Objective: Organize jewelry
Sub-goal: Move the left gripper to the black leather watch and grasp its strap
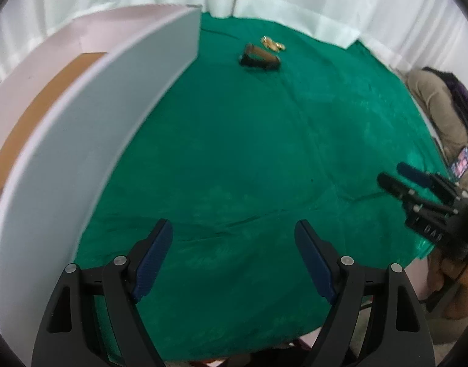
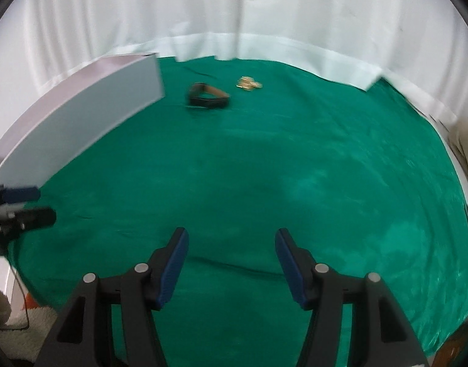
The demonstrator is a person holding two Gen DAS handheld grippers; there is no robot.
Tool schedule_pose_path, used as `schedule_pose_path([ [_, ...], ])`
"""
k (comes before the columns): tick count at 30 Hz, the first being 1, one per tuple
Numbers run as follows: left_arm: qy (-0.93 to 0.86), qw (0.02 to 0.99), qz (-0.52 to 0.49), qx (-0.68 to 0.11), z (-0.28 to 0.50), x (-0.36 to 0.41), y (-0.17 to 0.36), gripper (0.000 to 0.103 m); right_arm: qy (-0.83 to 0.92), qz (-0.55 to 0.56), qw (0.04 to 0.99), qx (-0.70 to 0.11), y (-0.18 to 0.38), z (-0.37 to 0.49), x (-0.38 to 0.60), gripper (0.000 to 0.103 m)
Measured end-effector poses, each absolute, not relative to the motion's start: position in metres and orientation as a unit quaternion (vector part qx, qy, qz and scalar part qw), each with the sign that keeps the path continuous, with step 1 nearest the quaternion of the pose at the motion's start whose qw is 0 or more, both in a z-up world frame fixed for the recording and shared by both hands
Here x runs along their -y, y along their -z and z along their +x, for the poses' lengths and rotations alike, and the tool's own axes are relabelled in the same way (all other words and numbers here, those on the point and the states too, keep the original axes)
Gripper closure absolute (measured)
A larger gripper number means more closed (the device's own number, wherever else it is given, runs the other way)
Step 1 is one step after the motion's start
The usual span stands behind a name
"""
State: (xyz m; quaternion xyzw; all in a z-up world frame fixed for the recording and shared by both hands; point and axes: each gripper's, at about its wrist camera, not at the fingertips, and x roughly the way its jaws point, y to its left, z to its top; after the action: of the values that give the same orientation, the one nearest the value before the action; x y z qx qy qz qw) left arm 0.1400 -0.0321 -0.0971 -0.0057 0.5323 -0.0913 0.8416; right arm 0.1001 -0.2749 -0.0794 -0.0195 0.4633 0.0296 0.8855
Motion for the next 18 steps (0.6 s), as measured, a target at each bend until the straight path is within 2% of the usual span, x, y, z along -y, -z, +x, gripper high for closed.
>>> schedule_pose_path([
  [10,0.094,0.832,0.015,-0.546,0.179,0.054,0.120,0.020,-0.028,0.002,0.880,-0.474,0.096,0.099,0.297,0.043],
  [18,0.109,0.851,0.004,-0.513,0.268,0.079,0.115,0.020,-0.026,0.022,0.876,-0.481,0.103,0.091,0.305,0.043],
])
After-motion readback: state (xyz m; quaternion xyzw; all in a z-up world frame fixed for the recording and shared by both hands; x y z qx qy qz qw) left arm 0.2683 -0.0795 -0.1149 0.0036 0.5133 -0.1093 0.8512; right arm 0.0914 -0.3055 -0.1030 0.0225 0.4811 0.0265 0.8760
